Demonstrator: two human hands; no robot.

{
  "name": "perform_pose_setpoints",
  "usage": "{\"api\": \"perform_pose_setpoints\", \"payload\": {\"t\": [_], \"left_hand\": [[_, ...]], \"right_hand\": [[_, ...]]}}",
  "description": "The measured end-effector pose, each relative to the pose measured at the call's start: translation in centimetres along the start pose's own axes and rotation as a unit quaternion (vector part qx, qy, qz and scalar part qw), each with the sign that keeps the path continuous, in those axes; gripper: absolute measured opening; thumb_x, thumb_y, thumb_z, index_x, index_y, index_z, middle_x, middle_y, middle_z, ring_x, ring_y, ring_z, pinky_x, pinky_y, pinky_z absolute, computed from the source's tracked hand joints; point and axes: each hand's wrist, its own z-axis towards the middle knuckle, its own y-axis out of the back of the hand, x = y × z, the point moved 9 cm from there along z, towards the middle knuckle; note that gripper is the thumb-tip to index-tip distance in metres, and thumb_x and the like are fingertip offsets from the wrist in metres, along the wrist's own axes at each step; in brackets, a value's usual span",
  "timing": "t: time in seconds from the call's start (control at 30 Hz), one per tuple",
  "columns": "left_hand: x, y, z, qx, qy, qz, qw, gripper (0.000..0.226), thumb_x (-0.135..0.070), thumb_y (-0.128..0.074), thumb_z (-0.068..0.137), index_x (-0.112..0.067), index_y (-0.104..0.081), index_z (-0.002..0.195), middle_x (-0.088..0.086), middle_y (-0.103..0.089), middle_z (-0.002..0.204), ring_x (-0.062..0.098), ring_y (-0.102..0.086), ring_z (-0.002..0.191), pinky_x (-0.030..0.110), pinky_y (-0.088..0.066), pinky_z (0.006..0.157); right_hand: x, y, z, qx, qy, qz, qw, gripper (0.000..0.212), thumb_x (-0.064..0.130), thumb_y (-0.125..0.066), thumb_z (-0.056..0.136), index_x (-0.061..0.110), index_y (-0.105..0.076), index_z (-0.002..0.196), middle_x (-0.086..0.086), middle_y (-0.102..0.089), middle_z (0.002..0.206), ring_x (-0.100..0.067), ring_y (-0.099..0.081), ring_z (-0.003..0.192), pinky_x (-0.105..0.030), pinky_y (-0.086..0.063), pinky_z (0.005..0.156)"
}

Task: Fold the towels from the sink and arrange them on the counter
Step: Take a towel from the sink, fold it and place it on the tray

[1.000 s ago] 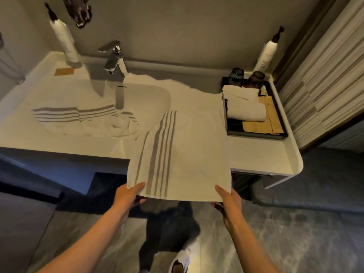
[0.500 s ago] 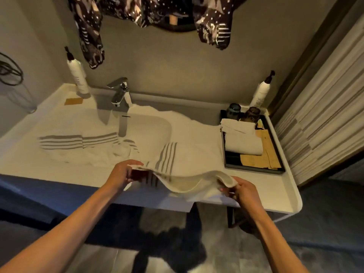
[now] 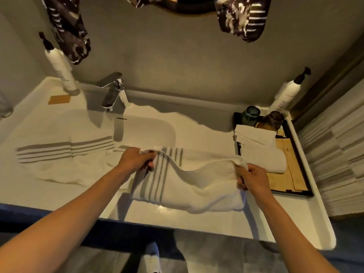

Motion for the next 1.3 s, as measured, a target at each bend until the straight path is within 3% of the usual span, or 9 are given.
{"api": "perform_pose_setpoints", "payload": {"t": [0.13, 0.2, 0.33, 0.43, 0.63, 0.87, 1.07, 1.2, 1.3], "left_hand": [[1.9, -2.2, 3.9, -0.024, 0.063, -0.071, 0.995, 0.017, -0.007, -0.067, 0.088, 0.004, -0.065, 0.101, 0.017, -0.073, 0.074, 0.024, -0.064, 0.060, 0.038, -0.058, 0.068], [2.8, -3.2, 3.9, -0.087, 0.045, -0.094, 0.991, 0.038, -0.004, -0.061, 0.090, -0.009, -0.048, 0.125, 0.006, -0.071, 0.094, 0.021, -0.064, 0.079, 0.035, -0.056, 0.079], [-2.5, -11.2, -2.0, -0.040, -0.391, 0.181, 0.902, 0.037, -0.010, -0.050, 0.092, -0.015, -0.055, 0.128, 0.000, -0.057, 0.126, 0.013, -0.051, 0.114, 0.021, -0.033, 0.105], [-0.6, -17.9, -2.5, 0.096, -0.475, 0.353, 0.800, 0.050, -0.019, -0.043, 0.097, -0.013, -0.042, 0.146, 0.006, -0.038, 0.155, 0.019, -0.032, 0.144, 0.039, -0.021, 0.121], [2.8, -13.3, 3.5, 0.050, -0.333, 0.428, 0.839, 0.061, -0.050, -0.018, 0.102, -0.025, -0.013, 0.157, 0.003, -0.007, 0.165, 0.022, -0.007, 0.152, 0.050, -0.013, 0.122], [7.0, -5.2, 3.1, -0.022, 0.040, 0.113, 0.992, 0.098, -0.068, -0.063, 0.079, -0.019, -0.021, 0.152, 0.008, -0.041, 0.152, 0.026, -0.047, 0.133, 0.039, -0.041, 0.107], [6.9, -4.1, 2.8, -0.010, 0.071, 0.058, 0.996, 0.024, -0.029, -0.065, 0.090, -0.013, -0.061, 0.073, 0.002, -0.065, 0.075, 0.026, -0.063, 0.082, 0.029, -0.043, 0.065], [7.0, -3.2, 2.3, -0.049, 0.090, 0.097, 0.990, 0.029, -0.033, -0.054, 0.097, -0.004, -0.057, 0.100, 0.008, -0.064, 0.092, 0.030, -0.060, 0.092, 0.030, -0.040, 0.064], [8.9, -3.2, 2.1, -0.015, 0.186, 0.069, 0.980, 0.090, -0.054, -0.066, 0.085, 0.010, -0.034, 0.140, 0.017, -0.057, 0.132, 0.036, -0.058, 0.115, 0.033, -0.046, 0.081]], "right_hand": [[0.5, -1.5, 1.6, -0.041, 0.015, -0.085, 0.995, 0.003, 0.019, -0.063, 0.091, 0.017, -0.062, 0.093, -0.005, -0.061, 0.068, -0.023, -0.060, 0.065, -0.029, -0.046, 0.058], [1.3, -2.2, 0.1, -0.100, 0.069, -0.074, 0.990, 0.025, 0.012, -0.057, 0.096, 0.016, -0.055, 0.121, -0.003, -0.063, 0.091, -0.015, -0.060, 0.078, -0.020, -0.044, 0.067], [4.0, -9.7, -3.3, -0.062, 0.314, -0.214, 0.923, 0.038, 0.002, -0.063, 0.089, 0.013, -0.058, 0.125, -0.009, -0.063, 0.124, -0.023, -0.056, 0.117, -0.029, -0.035, 0.109], [2.0, -13.1, -1.6, 0.013, 0.315, -0.333, 0.889, 0.042, 0.016, -0.053, 0.096, 0.014, -0.053, 0.138, -0.004, -0.052, 0.144, -0.021, -0.045, 0.136, -0.037, -0.025, 0.119], [-0.2, -11.2, 0.8, 0.016, 0.237, -0.447, 0.863, 0.057, 0.040, -0.020, 0.103, 0.018, -0.023, 0.155, -0.001, -0.016, 0.163, -0.020, -0.009, 0.151, -0.043, -0.010, 0.123], [0.6, -10.8, -2.8, -0.016, 0.271, -0.431, 0.860, 0.037, 0.025, -0.047, 0.096, 0.013, -0.058, 0.130, -0.009, -0.057, 0.136, -0.029, -0.055, 0.122, -0.045, -0.041, 0.104], [-0.1, -9.8, -3.0, -0.039, 0.250, -0.403, 0.879, 0.029, 0.027, -0.046, 0.098, 0.016, -0.061, 0.120, -0.007, -0.064, 0.118, -0.025, -0.059, 0.103, -0.040, -0.047, 0.087], [1.1, -9.4, -1.6, -0.054, 0.230, -0.425, 0.874, 0.011, 0.020, -0.059, 0.093, 0.015, -0.064, 0.101, -0.006, -0.061, 0.095, -0.028, -0.058, 0.083, -0.039, -0.043, 0.069], [3.8, -11.3, -0.6, -0.029, 0.294, -0.429, 0.854, 0.030, 0.014, -0.063, 0.087, 0.020, -0.061, 0.116, -0.001, -0.064, 0.109, -0.026, -0.057, 0.093, -0.039, -0.045, 0.076]]}}
